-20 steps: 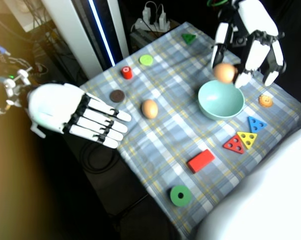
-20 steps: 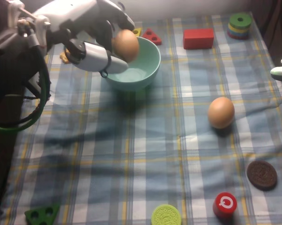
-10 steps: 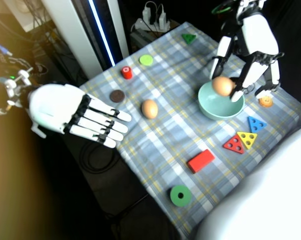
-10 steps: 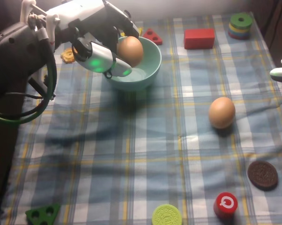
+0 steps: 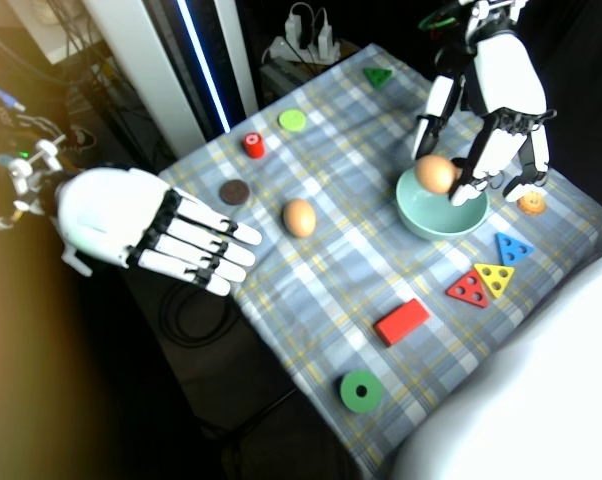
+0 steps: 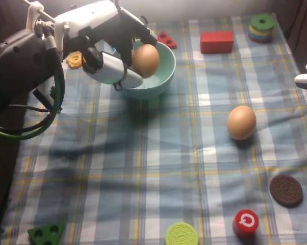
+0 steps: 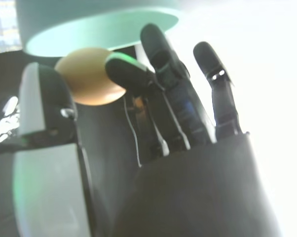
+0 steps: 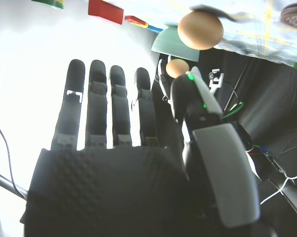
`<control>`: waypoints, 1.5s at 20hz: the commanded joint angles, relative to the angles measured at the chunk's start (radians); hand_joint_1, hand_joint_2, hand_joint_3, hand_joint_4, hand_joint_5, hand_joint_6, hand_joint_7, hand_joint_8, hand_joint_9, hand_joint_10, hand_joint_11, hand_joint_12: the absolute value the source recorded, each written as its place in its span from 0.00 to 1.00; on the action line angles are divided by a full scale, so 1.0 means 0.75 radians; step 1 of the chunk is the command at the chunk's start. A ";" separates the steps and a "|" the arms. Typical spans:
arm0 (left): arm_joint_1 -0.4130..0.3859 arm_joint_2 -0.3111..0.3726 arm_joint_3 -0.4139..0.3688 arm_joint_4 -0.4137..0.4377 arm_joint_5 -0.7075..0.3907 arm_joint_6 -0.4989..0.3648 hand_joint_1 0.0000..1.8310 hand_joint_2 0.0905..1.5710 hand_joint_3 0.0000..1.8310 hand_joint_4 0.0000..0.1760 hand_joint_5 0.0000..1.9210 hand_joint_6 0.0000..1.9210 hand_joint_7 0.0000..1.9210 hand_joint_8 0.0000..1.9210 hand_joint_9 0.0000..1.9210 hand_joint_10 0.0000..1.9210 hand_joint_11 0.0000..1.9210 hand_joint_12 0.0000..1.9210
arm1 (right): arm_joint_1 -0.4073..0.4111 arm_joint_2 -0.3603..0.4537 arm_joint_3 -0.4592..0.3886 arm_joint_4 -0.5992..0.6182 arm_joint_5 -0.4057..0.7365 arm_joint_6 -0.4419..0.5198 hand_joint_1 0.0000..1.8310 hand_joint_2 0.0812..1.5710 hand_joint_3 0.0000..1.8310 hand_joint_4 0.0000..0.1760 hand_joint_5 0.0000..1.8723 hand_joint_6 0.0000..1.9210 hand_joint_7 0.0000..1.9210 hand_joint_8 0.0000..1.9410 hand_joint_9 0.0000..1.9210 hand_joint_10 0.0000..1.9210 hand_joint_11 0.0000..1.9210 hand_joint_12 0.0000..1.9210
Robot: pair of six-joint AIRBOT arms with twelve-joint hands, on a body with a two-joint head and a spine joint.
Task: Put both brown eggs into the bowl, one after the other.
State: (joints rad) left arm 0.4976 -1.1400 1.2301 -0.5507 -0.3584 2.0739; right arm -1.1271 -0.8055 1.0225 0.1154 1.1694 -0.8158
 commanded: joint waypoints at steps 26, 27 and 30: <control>0.569 0.488 -0.544 0.259 -1.155 -0.739 0.47 0.54 0.00 0.77 0.19 0.00 0.17 0.00 0.17 0.00 0.00 0.27 | 0.262 -0.126 0.135 -0.225 -0.085 0.088 0.45 0.67 0.00 0.35 0.20 0.01 0.16 0.00 0.15 0.00 0.00 0.44; 0.585 0.491 -0.545 0.248 -1.166 -0.752 0.47 0.54 0.00 0.82 0.19 0.00 0.18 0.00 0.18 0.01 0.00 0.24 | 0.294 -0.143 0.156 -0.257 -0.119 0.116 0.43 0.67 0.00 0.34 0.20 0.00 0.16 0.00 0.15 0.00 0.01 0.42; 0.599 0.491 -0.543 0.218 -1.166 -0.754 0.49 0.54 0.00 0.78 0.19 0.00 0.17 0.00 0.18 0.00 0.00 0.22 | 0.391 -0.182 0.206 -0.382 -0.230 0.169 0.41 0.67 0.00 0.65 0.18 0.00 0.15 0.00 0.14 0.00 0.00 0.36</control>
State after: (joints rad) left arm 0.9524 -0.7757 0.8215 -0.4030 -1.1046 1.5200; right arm -0.8387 -0.9463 1.1725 -0.2039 0.8982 -0.6945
